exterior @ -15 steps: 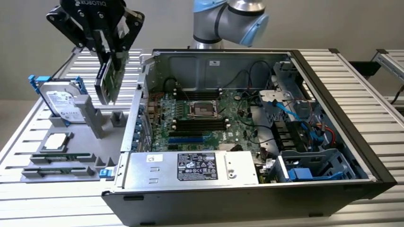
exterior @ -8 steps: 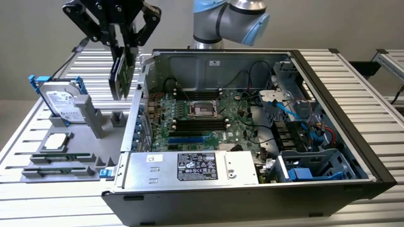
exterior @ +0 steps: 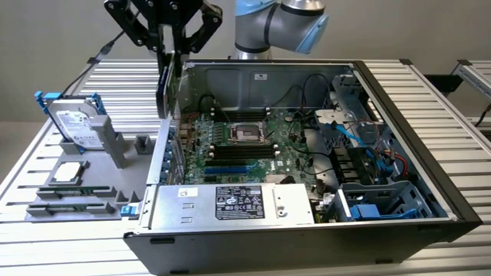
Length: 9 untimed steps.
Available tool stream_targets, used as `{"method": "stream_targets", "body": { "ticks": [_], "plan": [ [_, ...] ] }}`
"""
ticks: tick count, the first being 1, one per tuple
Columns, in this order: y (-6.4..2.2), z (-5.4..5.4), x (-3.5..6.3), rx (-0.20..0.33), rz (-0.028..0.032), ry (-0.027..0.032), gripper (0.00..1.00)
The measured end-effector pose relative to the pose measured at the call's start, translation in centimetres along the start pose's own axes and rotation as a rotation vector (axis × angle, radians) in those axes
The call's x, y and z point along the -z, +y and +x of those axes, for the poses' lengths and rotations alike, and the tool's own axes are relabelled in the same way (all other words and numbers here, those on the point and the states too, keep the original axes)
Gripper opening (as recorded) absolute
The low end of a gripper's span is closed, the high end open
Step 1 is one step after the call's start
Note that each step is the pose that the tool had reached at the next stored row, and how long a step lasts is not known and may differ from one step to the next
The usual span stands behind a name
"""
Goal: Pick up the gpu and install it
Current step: 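Pick up the gpu and move the gpu toward the slot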
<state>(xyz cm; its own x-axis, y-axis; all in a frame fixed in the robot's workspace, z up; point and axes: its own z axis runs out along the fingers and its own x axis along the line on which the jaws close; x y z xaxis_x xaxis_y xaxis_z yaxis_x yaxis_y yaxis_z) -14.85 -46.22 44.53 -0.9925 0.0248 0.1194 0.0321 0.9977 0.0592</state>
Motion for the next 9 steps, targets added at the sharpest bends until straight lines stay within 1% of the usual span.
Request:
{"method": "stream_targets", "body": {
  "ticks": [2,4,7,9],
  "plan": [
    [0.03,-0.9,0.14,-0.001,0.0002,0.0077,0.27],
    [0.06,-1.8,0.25,-0.001,0.0003,0.0131,0.27],
    [0.10,-3.2,0.41,-0.001,0.0003,0.0181,0.27],
    [0.13,-4.1,0.52,-0.001,0.0002,0.0194,0.27]
  ]
}}
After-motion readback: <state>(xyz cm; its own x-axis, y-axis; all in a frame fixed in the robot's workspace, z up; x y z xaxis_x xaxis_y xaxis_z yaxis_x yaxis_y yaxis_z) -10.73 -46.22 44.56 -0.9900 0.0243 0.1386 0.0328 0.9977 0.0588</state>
